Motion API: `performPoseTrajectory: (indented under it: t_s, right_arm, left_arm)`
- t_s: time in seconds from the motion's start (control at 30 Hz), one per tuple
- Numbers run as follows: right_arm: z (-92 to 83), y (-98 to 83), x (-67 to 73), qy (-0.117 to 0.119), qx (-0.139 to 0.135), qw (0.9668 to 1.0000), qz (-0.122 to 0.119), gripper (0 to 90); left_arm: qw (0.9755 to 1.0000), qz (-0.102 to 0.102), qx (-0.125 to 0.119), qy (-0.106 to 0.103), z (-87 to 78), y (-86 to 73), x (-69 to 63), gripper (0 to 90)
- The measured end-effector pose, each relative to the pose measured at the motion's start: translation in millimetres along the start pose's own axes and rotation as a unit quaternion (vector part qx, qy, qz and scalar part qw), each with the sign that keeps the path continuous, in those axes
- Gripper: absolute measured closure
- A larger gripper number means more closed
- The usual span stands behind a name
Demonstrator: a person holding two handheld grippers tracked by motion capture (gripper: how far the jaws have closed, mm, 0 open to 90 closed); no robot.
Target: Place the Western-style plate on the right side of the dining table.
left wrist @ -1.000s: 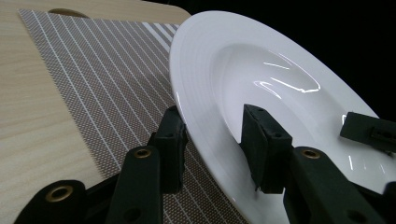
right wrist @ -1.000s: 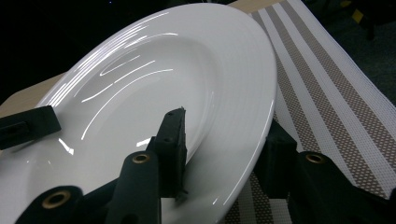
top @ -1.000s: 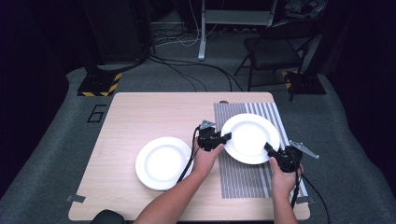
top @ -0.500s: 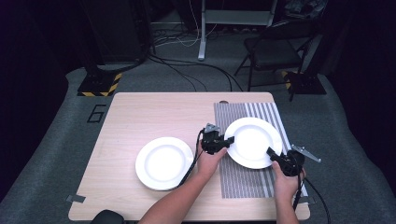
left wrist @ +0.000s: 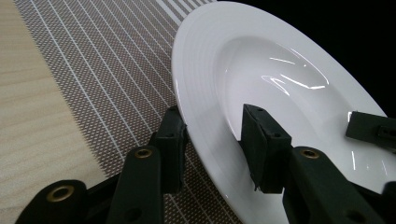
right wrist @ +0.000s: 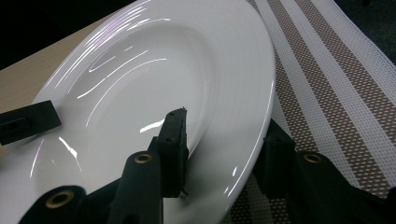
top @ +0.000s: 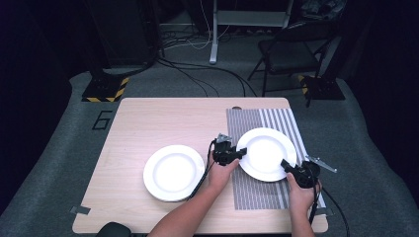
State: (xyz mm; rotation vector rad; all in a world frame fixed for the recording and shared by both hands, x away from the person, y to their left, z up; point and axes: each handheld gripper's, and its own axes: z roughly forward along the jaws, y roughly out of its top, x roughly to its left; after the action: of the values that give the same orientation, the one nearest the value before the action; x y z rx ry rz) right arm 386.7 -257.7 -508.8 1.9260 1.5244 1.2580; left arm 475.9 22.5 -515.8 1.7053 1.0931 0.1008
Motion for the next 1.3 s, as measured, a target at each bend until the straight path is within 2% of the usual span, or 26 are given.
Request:
performPoseTrajectory:
  t_s: [0.5, 0.63, 0.77, 0.8, 0.87, 1.03, 1.3]
  right_arm:
    - [9.3, -1.3, -7.8, -0.004, 0.008, 1.0, -0.002, 59.7]
    - [10.5, -1.8, -10.0, -0.007, 0.011, 0.9999, -0.003, 59.6]
    - [12.3, -3.5, -11.8, -0.004, 0.014, 0.9999, 0.006, 59.6]
    - [12.7, -3.8, -12.3, -0.005, 0.015, 0.9999, 0.006, 59.6]
    - [14.2, -4.0, -13.0, -0.004, 0.014, 0.9999, 0.008, 59.6]
    - [17.9, -3.0, -13.7, -0.002, 0.01, 0.9999, 0.007, 59.6]
    - [19.8, -0.5, -16.8, -0.004, 0.013, 0.9998, 0.013, 59.5]
  left_arm:
    - [1.0, -0.004, 0.004, 0.006, 10.6, -4.6, 1.5, 61.3]
    - [0.9999, -0.001, 0.008, 0.008, 12.3, -5.1, 1.3, 61.3]
    - [0.9999, 0.007, 0.009, 0.009, 13.6, -5.3, 3.1, 61.3]
    - [0.9999, 0.0, 0.011, 0.01, 14.2, -5.2, 2.4, 61.3]
    - [0.9999, 0.011, 0.01, 0.009, 15.1, -3.8, 4.9, 61.4]
    - [0.9999, -0.006, 0.013, 0.007, 18.9, -2.2, 6.7, 61.4]
    - [0.9998, -0.011, 0.016, 0.007, 22.2, -1.1, 6.5, 61.4]
